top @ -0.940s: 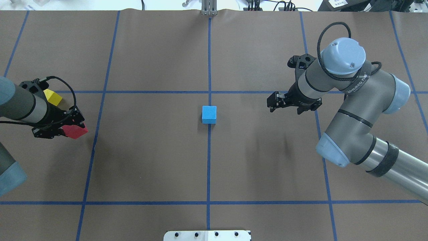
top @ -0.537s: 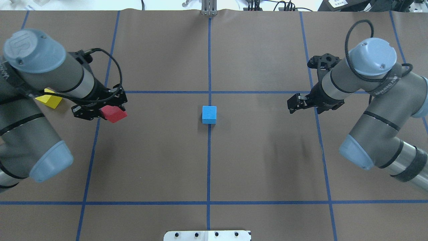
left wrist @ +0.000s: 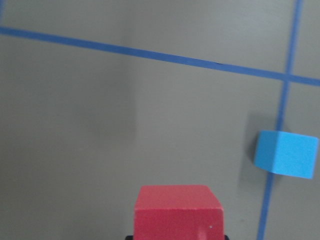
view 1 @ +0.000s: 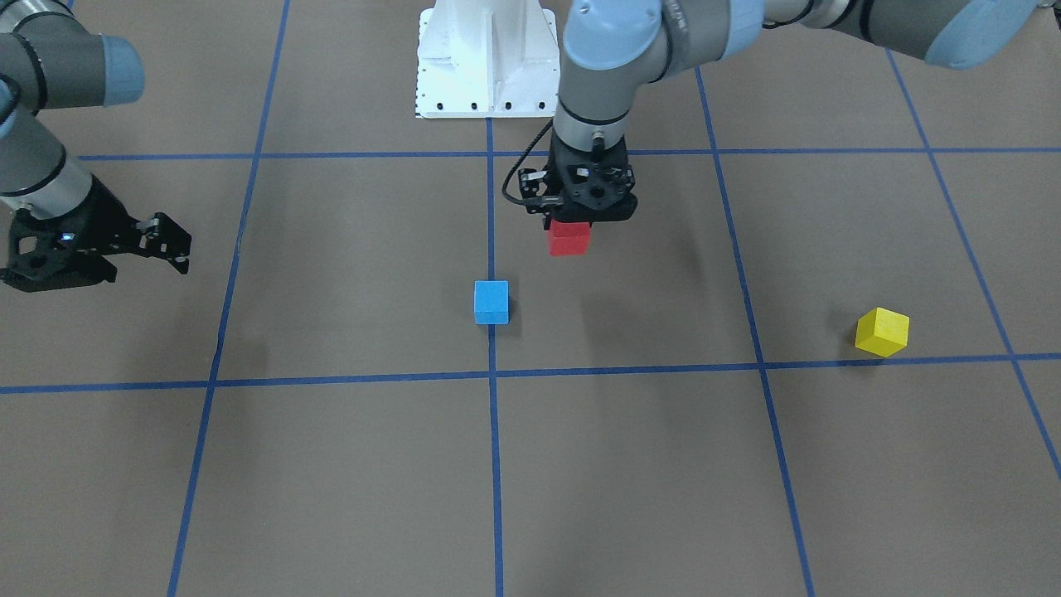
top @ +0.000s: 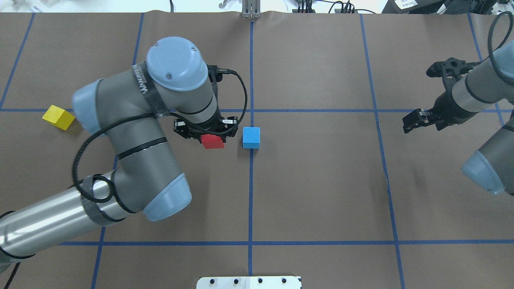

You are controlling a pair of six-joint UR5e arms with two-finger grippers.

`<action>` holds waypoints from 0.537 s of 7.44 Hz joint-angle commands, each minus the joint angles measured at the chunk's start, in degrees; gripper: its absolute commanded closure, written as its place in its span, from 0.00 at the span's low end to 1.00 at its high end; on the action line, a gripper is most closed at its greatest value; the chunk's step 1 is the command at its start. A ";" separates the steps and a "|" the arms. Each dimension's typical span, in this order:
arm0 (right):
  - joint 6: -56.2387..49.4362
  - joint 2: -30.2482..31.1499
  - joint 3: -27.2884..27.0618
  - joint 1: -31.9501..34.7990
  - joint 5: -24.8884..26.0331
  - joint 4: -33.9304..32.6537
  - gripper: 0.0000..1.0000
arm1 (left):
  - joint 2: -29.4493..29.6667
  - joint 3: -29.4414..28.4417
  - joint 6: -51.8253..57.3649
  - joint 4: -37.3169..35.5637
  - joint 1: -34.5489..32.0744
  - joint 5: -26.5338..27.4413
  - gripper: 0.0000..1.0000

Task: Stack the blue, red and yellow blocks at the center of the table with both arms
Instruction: 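Carry the red cube with the left gripper above the blue cube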

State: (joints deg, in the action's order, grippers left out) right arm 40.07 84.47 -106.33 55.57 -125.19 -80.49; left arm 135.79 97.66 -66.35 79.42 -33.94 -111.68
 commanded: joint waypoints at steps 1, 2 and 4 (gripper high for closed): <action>-4.47 2.80 0.25 3.49 -2.16 -0.02 0.00 | 6.23 -11.40 2.44 6.15 0.71 1.03 1.00; -4.39 2.80 0.33 3.49 -2.07 -0.02 0.00 | 7.20 -13.09 3.75 6.27 0.71 1.03 1.00; -4.39 2.98 0.33 3.49 -2.07 -0.02 0.00 | 8.43 -15.12 4.03 6.45 0.80 1.03 1.00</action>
State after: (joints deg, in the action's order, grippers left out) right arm 35.75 87.33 -106.02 59.00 -127.24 -80.51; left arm 143.02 84.40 -62.68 85.53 -33.21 -110.67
